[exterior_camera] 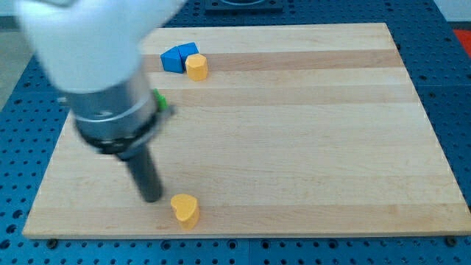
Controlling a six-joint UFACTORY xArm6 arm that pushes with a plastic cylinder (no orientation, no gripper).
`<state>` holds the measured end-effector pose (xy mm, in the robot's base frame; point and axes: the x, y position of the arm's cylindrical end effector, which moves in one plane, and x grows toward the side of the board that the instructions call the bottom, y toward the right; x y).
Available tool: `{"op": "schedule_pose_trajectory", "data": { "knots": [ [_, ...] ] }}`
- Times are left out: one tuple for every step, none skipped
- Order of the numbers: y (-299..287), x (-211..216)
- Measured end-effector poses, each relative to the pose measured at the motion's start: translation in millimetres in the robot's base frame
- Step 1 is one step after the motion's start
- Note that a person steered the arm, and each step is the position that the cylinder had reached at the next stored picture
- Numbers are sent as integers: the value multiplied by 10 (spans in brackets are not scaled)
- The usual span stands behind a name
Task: Slide the yellow heart towards the center
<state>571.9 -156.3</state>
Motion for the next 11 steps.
{"op": "schedule_pose_trajectory", "data": {
  "knots": [
    [-568,260],
    [-585,467],
    [-137,469],
    [715,470],
    [1240,249],
    [1247,-235],
    [1247,-338],
    [1299,-252],
    [1529,-112],
    [1584,-432],
    [1334,-925]
  ]
}}
